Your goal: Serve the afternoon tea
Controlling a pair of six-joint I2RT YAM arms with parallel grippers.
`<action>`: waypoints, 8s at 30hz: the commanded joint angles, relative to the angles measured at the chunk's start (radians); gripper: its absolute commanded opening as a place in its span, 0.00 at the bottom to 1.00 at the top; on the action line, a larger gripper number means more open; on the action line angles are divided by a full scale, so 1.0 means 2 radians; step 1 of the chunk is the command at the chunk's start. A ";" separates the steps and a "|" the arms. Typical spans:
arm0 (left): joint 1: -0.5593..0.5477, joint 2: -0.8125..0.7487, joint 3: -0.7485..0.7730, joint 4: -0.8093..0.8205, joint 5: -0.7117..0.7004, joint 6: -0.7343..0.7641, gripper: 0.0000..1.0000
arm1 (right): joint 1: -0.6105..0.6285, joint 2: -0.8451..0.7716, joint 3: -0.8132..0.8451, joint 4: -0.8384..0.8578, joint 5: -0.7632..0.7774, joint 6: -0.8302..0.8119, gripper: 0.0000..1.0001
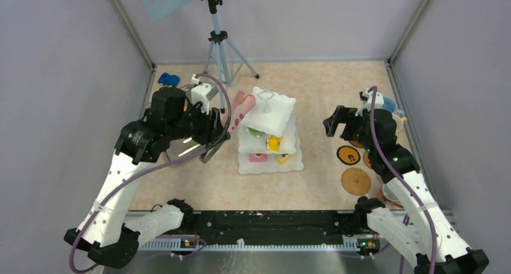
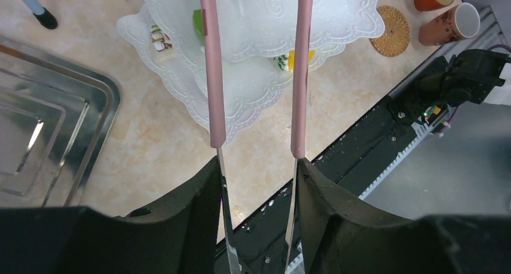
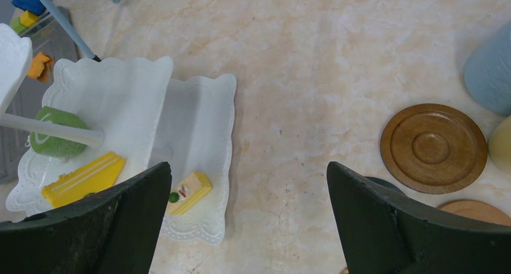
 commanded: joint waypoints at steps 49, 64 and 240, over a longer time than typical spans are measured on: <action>0.076 0.085 -0.038 0.083 -0.323 -0.097 0.65 | 0.004 -0.004 0.000 0.029 -0.040 0.005 0.99; 0.272 0.265 -0.066 0.143 -0.189 -0.069 0.67 | 0.004 -0.013 -0.002 0.026 -0.041 0.008 0.99; 0.305 0.270 -0.036 0.153 -0.140 -0.059 0.21 | 0.005 0.006 0.004 0.013 -0.055 0.014 0.99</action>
